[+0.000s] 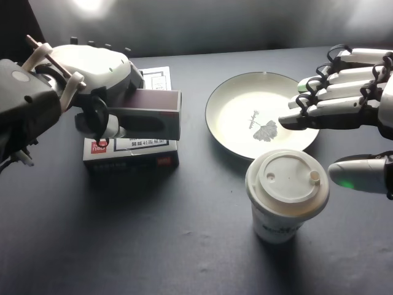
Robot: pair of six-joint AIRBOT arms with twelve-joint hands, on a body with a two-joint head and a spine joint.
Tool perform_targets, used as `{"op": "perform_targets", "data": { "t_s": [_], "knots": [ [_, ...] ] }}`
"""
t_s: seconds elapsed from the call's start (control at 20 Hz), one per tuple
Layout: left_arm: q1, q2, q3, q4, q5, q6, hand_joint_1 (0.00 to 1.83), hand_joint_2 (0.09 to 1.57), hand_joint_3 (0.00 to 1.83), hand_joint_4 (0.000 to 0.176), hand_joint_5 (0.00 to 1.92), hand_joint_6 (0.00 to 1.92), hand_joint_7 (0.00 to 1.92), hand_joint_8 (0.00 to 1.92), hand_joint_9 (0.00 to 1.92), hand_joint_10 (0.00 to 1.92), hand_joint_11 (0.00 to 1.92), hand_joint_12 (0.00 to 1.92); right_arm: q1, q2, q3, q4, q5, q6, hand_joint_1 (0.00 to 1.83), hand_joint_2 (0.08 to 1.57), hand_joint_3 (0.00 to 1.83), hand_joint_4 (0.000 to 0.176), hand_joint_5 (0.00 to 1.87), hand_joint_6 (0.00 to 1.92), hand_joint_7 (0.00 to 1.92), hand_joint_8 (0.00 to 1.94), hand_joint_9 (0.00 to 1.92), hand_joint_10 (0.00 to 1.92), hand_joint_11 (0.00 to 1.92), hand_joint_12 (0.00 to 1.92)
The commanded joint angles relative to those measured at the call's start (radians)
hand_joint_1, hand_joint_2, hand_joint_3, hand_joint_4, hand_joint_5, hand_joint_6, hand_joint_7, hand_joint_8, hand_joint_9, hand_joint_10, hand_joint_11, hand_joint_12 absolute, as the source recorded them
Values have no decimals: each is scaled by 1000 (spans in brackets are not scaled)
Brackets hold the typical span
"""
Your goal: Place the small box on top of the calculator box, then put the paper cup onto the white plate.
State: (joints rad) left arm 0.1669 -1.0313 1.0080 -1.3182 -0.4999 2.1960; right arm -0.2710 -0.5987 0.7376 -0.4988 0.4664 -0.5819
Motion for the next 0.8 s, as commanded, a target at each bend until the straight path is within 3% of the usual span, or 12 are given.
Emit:
{"op": "perform_targets", "data": {
  "t_s": [0.0,0.2,0.45,0.55,0.6,0.65,0.7,0.75],
  "knots": [
    [-10,5,12,40,-23,3,1347,1191,2,0,749,1099,911,1152,731,1508,416,1450,16,7,5,27,103,-2,0,1407,0,0,362,5,325,7,248,10,0,754],
    [-6,-25,81,56,18,-6,1356,1180,0,0,765,1075,930,1104,764,1494,458,1415,17,-4,15,27,103,-1,0,1410,0,0,373,6,337,5,265,10,0,821],
    [15,-70,173,151,48,-105,1334,1178,2,0,751,1133,946,1074,772,1419,441,1416,18,-24,28,27,112,0,0,1410,0,0,331,0,297,0,227,1,0,712],
    [27,-76,188,166,49,-125,1347,1204,0,0,684,1213,900,1133,726,1526,387,1425,19,-34,30,27,115,0,0,1405,0,0,370,10,345,10,271,14,0,807],
    [35,-76,192,180,49,-143,1244,1219,0,0,630,1311,918,1219,654,1058,306,1396,21,-39,30,27,118,0,0,1407,0,0,363,5,346,6,267,10,0,791],
    [40,-76,192,183,49,-146,1304,1192,0,0,610,595,839,1249,653,775,251,1339,23,-43,29,26,124,0,0,1407,0,0,361,3,345,4,266,8,0,788],
    [44,-76,192,186,49,-149,1314,1191,0,0,687,239,812,1271,680,597,234,1304,26,-47,29,22,131,0,0,1406,0,0,370,7,355,8,276,12,0,788],
    [47,-76,192,186,49,-152,1205,1156,0,0,703,86,760,603,704,445,224,1237,30,-49,27,9,143,-1,0,1404,0,0,368,4,351,4,279,10,0,806]
  ]
}}
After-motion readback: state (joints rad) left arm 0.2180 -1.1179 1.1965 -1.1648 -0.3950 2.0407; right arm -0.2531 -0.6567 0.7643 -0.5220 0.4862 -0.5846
